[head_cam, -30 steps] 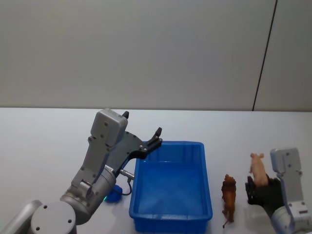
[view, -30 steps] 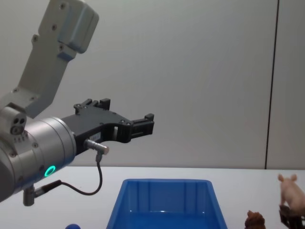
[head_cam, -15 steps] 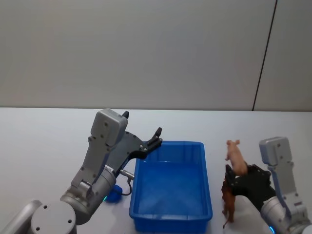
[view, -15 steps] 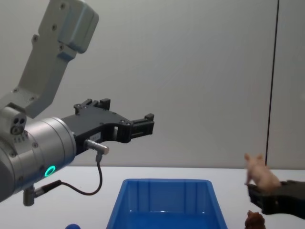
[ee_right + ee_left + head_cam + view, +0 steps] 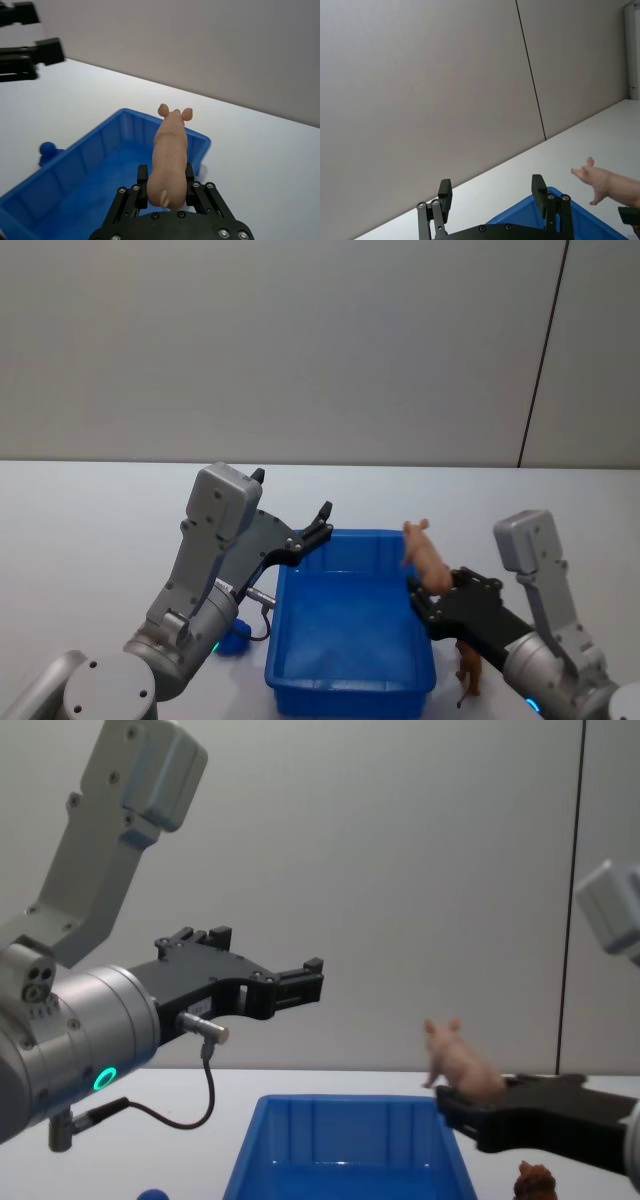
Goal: Pick up the two dolls from the table and place them into the box.
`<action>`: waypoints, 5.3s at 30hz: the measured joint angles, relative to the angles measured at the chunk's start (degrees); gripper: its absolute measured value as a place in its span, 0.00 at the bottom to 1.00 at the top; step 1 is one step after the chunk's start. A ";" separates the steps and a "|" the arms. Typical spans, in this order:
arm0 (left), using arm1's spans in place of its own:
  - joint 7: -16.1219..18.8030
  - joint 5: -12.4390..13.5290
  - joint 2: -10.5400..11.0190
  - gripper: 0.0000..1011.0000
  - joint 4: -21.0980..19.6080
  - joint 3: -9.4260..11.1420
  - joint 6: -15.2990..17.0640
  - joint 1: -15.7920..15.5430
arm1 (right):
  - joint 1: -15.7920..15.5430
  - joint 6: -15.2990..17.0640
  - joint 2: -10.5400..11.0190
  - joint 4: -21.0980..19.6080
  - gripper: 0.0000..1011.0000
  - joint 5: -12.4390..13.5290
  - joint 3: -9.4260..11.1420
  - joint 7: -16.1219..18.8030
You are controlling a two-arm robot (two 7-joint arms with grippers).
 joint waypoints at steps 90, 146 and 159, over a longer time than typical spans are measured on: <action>0.00 0.00 0.00 0.99 0.00 0.00 0.00 0.00 | -3.61 3.38 1.99 -2.83 0.99 2.21 -0.51 -8.85; 0.00 0.00 0.00 0.99 0.00 0.00 0.00 0.00 | -3.66 11.83 -5.36 3.63 0.57 -1.29 -3.00 -22.61; 0.00 0.00 0.00 0.99 0.00 0.00 0.00 0.00 | -3.50 11.33 -5.74 3.54 0.29 -2.99 -2.62 -23.63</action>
